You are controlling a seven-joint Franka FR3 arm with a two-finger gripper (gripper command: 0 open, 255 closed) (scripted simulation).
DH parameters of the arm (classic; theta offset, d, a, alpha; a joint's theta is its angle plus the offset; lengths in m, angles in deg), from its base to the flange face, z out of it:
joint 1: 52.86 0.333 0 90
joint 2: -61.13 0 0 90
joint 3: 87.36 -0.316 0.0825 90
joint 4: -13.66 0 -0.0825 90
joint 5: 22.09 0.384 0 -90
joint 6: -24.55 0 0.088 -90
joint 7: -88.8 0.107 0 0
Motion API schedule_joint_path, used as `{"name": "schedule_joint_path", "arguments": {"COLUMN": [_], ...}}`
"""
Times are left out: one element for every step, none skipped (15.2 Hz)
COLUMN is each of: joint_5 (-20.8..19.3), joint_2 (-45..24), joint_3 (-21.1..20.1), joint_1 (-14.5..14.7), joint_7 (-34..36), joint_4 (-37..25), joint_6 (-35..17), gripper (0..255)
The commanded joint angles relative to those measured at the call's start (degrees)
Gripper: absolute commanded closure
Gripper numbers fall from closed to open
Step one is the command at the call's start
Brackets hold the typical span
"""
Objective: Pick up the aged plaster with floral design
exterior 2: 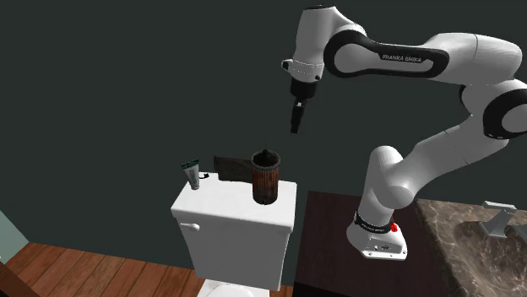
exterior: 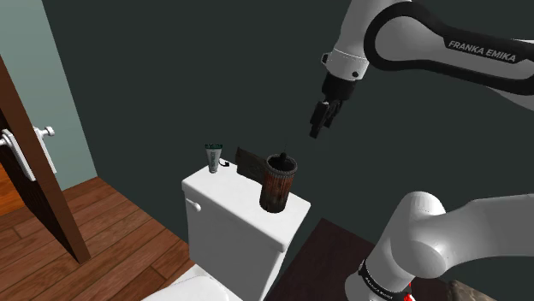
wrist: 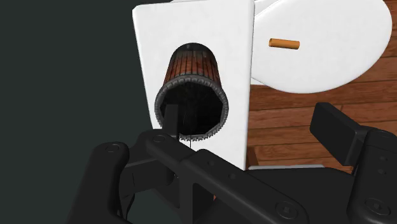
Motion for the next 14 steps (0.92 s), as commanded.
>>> {"name": "schedule_joint_path", "arguments": {"joint_5": [0.00, -0.13, -0.24, -0.33, -0.39, -0.44, -0.44, -0.42, -0.37, -0.28, -0.15, 0.02, 0.24, 0.50], "joint_2": [0.00, -1.24, -2.55, -3.94, -5.40, -6.92, -8.52, -10.17, -11.89, -13.66, -15.49, -17.36, -19.29, -21.26], "joint_3": [0.00, 0.61, 1.21, 1.80, 2.39, 2.98, 3.56, 4.13, 4.70, 5.26, 5.82, 6.37, 6.90, 7.44], "joint_1": [0.00, -0.03, -0.05, -0.07, -0.08, -0.08, -0.08, -0.06, -0.03, 0.01, 0.06, 0.13, 0.20, 0.30], "joint_7": [0.00, -0.62, -1.24, -1.87, -2.51, -3.15, -3.80, -4.46, -5.13, -5.81, -6.51, -7.22, -7.96, -8.71], "joint_4": [0.00, 0.60, 1.11, 1.55, 1.91, 2.19, 2.38, 2.50, 2.53, 2.49, 2.36, 2.15, 1.86, 1.48], "joint_6": [0.00, -1.78, -3.55, -5.32, -7.07, -8.80, -10.52, -12.22, -13.89, -15.53, -17.14, -18.71, -20.25, -21.74], "gripper": [0, 0, 0, 0, 0, 0, 0, 0, 0, 0, 0, 0, 0, 0]}}
